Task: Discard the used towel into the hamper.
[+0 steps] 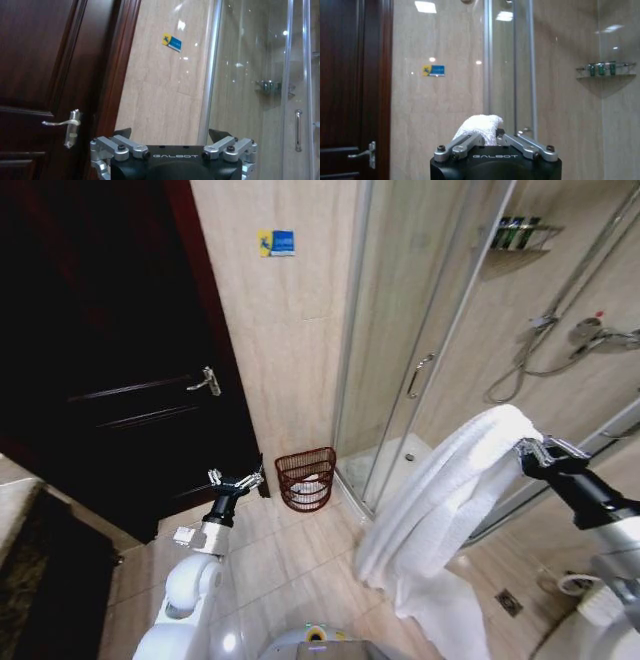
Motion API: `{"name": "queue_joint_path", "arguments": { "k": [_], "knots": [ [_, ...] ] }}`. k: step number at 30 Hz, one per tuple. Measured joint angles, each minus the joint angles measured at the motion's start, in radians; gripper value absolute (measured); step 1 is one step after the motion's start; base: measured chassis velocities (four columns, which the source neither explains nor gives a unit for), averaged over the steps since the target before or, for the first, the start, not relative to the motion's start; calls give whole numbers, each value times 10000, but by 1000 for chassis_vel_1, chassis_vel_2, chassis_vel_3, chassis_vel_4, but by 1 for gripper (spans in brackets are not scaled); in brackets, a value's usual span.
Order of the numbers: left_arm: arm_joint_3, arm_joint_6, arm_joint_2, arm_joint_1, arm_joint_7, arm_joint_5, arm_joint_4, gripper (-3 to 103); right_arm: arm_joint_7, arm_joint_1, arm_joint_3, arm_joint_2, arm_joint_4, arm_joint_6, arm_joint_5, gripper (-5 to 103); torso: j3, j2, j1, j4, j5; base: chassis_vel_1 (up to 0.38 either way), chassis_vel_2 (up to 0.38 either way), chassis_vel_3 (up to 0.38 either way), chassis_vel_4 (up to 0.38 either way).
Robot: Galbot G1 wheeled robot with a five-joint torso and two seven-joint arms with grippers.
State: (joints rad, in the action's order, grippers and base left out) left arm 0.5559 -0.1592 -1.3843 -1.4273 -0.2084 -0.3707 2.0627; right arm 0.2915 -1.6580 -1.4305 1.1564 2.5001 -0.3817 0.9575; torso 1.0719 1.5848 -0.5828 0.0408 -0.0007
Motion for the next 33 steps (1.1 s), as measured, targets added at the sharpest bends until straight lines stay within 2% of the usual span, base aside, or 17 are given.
{"name": "queue_joint_path", "arguments": {
  "k": [4, 6, 7, 10, 20, 30, 33],
  "knots": [
    [16, 55, 3, -19, -163, -6, 24, 100, -58, 36, 25, 8, 0, -20, 155, 4, 1, 4, -1, 1, 10, 177, 195, -154, -180],
    [17, 73, 6, -39, -215, -9, 25, 100, -67, 44, 26, 10, 4, -50, 216, 4, 2, 3, -5, 2, -9, 139, 113, -94, -102],
    [15, 82, 3, -60, -237, -10, 27, 100, -84, 38, 26, 20, 4, -60, 240, 4, 2, 6, -4, 4, 10, 54, 95, -21, -42],
    [-4, 83, -14, -63, -245, -7, 28, 100, -90, 24, 26, 35, 4, -63, 241, 4, 4, 6, -5, 0, 7, 36, 63, 22, -10],
    [14, 80, -18, -121, -302, -2, 72, 100, -58, 6, 117, 87, -1, 6, 215, 4, 5, 9, -6, -1, 9, 11, 21, 85, 83],
    [0, 57, -47, -162, -405, 25, 79, 100, 136, -75, 38, 94, -1, 166, 189, 4, 6, 12, -8, 0, 9, 119, 116, 83, 86],
    [-16, -108, -47, -146, -397, 26, 42, 100, 146, -32, -22, 47, -1, 166, 174, 4, 7, 12, -9, 0, 7, 118, 124, 144, 124]
  ]
}}
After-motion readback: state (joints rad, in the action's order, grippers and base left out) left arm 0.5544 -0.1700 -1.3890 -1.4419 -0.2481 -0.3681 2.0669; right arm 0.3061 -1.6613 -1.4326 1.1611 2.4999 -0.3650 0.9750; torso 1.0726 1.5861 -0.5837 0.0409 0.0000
